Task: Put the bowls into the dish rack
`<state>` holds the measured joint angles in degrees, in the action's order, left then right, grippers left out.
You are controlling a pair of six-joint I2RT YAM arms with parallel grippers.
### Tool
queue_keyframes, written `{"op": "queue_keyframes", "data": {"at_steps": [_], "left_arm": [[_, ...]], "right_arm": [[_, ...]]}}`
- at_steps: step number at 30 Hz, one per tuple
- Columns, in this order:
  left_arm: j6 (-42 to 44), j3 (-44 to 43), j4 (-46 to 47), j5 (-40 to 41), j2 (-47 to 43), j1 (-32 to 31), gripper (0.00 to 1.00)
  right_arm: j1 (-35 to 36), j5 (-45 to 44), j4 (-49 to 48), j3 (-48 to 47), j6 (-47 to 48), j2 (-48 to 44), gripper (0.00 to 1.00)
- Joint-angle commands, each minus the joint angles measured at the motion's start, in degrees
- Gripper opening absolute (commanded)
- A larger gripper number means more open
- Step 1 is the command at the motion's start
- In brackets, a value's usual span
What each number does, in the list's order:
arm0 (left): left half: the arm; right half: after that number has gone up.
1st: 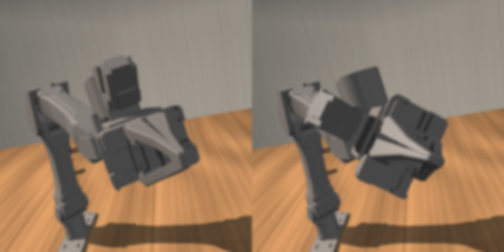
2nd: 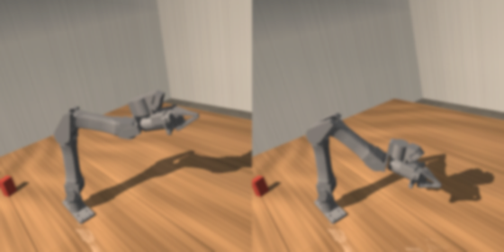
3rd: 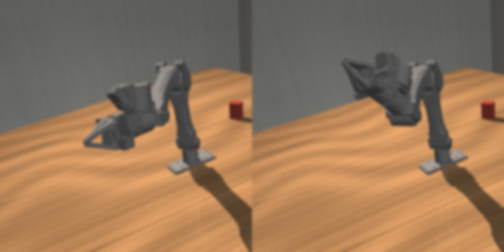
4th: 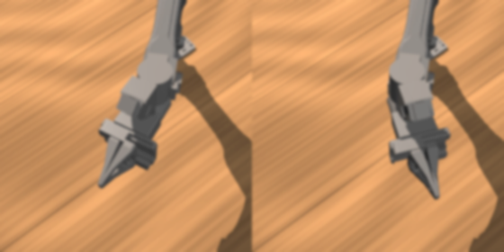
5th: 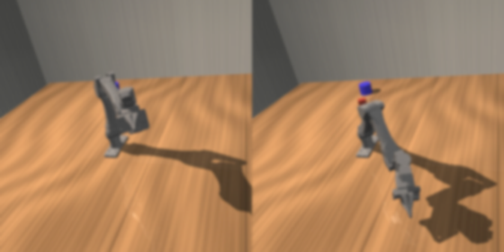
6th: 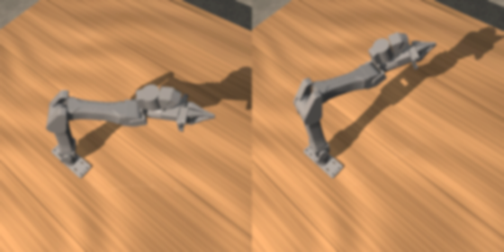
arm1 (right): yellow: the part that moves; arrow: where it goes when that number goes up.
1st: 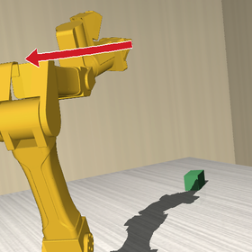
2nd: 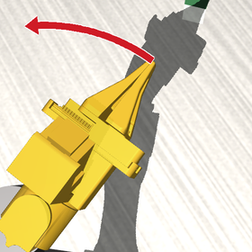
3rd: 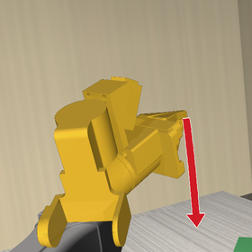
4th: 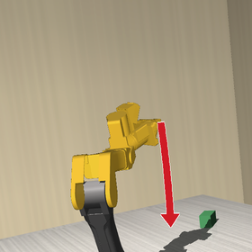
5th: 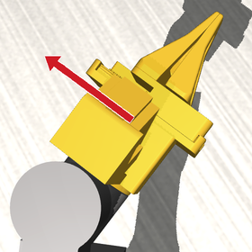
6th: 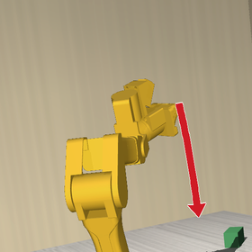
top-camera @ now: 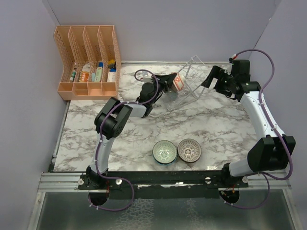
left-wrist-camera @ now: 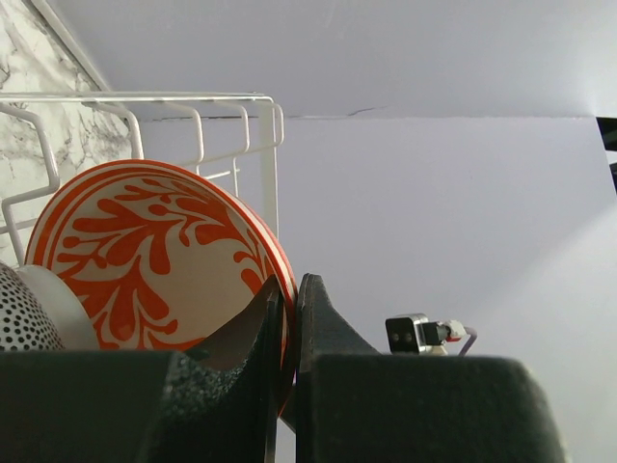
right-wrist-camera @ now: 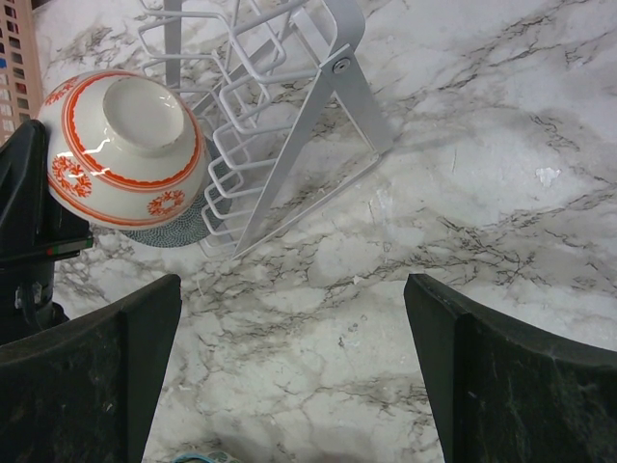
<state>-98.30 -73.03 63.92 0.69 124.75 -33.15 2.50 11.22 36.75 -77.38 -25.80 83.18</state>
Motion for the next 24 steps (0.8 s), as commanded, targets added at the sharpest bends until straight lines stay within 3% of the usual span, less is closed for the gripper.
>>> {"op": "queue_keyframes", "data": {"at_steps": [1, 9, 24], "left_arm": [[-0.9, -1.0, 4.9, -0.2, 0.1, -0.1, 0.00], [-0.2, -1.0, 0.4, -1.0, -1.0, 0.2, 0.12], [1.0, -2.2, -7.6, -2.0, -3.3, 0.7, 0.22]], "right_arm": [[-0.4, 1.5, -2.0, 0.4, 0.9, 0.1, 1.00], [-0.4, 1.9, -2.3, 0.5, 1.0, 0.3, 1.00], [-0.4, 2.8, -2.7, 0.5, 1.1, 0.6, 1.00]]}}
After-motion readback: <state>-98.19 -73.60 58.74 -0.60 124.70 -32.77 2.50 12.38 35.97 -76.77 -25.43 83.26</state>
